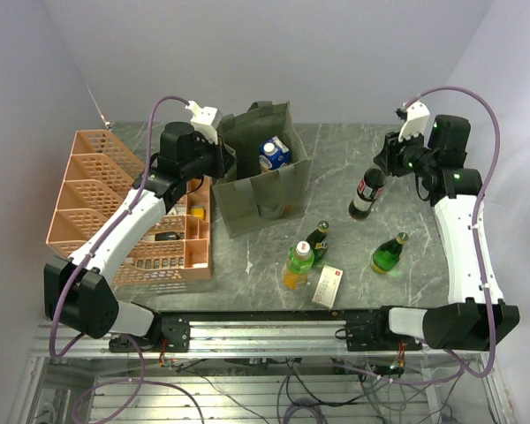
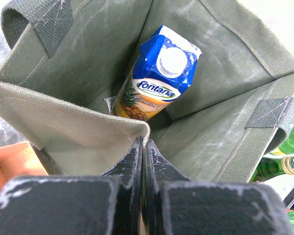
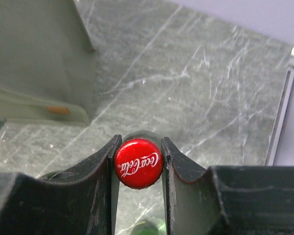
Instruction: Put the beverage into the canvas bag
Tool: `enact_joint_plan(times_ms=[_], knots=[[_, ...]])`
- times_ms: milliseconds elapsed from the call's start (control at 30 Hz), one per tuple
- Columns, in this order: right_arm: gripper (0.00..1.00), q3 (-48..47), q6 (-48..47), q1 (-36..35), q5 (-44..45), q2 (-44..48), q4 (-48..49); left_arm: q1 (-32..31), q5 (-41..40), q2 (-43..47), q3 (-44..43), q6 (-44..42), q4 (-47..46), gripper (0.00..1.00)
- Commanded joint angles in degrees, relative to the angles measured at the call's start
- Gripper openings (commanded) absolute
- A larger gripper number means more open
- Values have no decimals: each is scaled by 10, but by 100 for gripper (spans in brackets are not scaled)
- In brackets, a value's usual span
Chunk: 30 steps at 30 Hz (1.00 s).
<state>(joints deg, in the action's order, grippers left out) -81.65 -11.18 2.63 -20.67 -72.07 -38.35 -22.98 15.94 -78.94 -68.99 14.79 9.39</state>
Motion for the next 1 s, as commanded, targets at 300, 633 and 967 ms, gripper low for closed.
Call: enact_joint_plan(times_ms=[300, 633, 967], knots=[[0, -271, 49, -113, 24, -67, 47, -1, 14, 18, -8, -9, -13, 7], [0, -449, 41, -205, 50, -141, 51, -1, 22, 11, -11, -13, -18, 7], [0, -605, 21, -280, 78, -212, 67, -2, 31, 1, -12, -7, -20, 7]])
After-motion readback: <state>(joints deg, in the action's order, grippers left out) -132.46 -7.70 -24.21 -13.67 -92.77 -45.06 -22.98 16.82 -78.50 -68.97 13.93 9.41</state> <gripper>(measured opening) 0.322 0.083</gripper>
